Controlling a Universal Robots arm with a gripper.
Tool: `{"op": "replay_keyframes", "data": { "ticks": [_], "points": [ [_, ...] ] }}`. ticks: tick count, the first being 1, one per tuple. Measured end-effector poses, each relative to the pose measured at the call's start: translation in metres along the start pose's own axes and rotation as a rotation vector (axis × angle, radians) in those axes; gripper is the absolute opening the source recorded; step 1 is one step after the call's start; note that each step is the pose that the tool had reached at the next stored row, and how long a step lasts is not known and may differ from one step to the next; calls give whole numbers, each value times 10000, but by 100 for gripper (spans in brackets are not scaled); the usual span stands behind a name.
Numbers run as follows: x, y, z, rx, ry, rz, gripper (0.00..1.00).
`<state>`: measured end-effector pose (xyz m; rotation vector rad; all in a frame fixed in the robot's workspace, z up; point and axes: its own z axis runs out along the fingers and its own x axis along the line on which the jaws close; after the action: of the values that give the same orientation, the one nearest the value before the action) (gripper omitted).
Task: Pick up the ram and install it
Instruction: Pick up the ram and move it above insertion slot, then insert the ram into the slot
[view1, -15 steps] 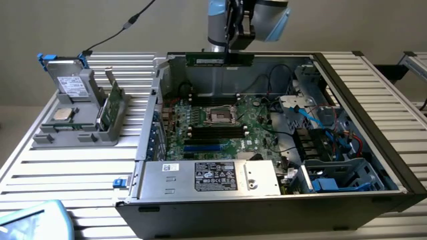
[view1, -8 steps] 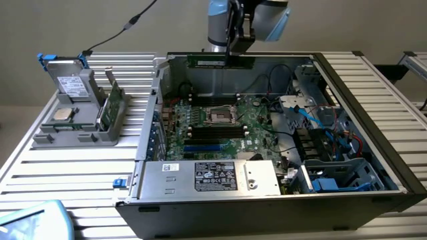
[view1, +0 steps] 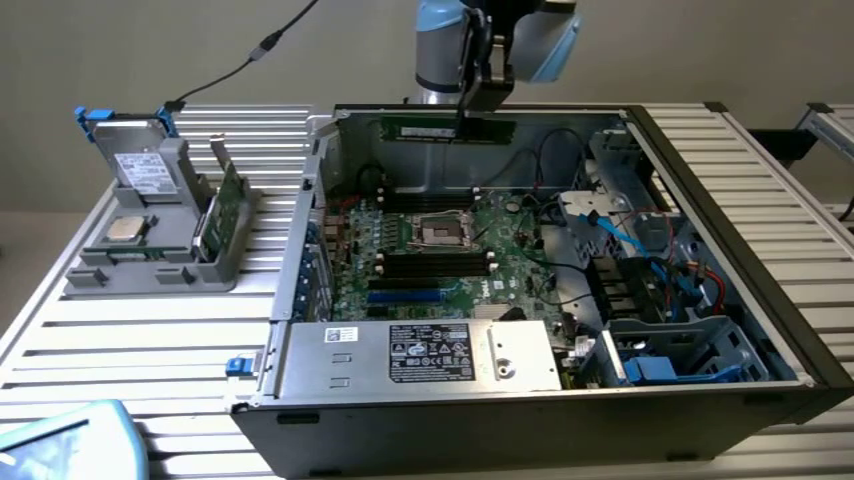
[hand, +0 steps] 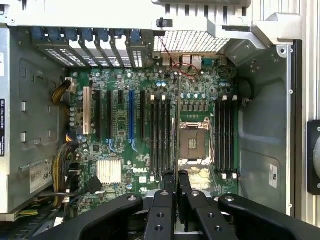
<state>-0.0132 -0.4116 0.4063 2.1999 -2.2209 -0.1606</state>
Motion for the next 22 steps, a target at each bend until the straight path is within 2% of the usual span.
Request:
{"op": "replay_keyframes", "data": {
  "ticks": [17,22],
  "points": [
    [1,-5,9,5,7,74,14],
    [7,23,99,18,6,70,14]
  ]
}}
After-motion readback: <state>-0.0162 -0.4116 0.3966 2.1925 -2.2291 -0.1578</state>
